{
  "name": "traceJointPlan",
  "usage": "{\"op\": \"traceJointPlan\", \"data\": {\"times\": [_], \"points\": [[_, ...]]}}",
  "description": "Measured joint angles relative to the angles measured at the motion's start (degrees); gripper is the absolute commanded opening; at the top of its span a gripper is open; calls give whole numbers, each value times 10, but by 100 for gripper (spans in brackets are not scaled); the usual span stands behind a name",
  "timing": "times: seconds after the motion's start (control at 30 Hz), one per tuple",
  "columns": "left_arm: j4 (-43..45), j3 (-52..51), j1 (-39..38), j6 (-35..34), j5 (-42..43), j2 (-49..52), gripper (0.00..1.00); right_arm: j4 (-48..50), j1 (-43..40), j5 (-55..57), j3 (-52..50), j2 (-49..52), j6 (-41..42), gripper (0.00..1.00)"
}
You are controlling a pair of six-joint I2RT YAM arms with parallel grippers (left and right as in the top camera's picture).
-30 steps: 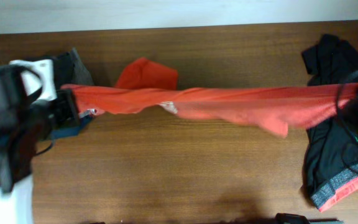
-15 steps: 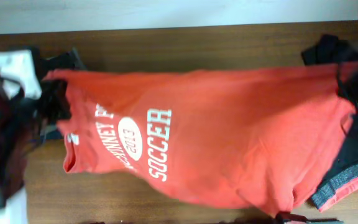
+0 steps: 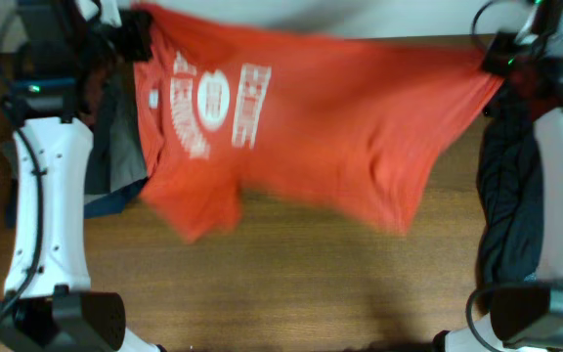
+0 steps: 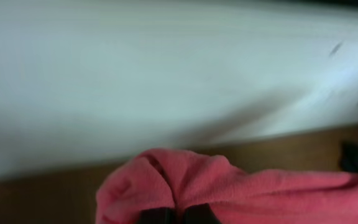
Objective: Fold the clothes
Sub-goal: 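Lift the T-shirt with both grippers, stretch it, and lay it flat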
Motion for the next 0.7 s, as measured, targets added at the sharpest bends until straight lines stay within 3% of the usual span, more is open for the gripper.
{"op": "traceJointPlan", "data": {"times": [0.13, 0.27, 0.43, 0.7], "points": [[-84, 157, 13, 11, 0, -11, 0, -49, 0, 2, 132, -25, -9, 4], [-261, 195, 15, 27, -1, -46, 0, -151, 0, 12, 151, -44, -16, 4], [-448, 167, -2, 66, -1, -19, 0, -277, -2, 57, 123, -5, -19, 4], [-515, 16, -48, 134, -5, 102, 0, -329, -31, 95, 0, 76, -19, 4]]}}
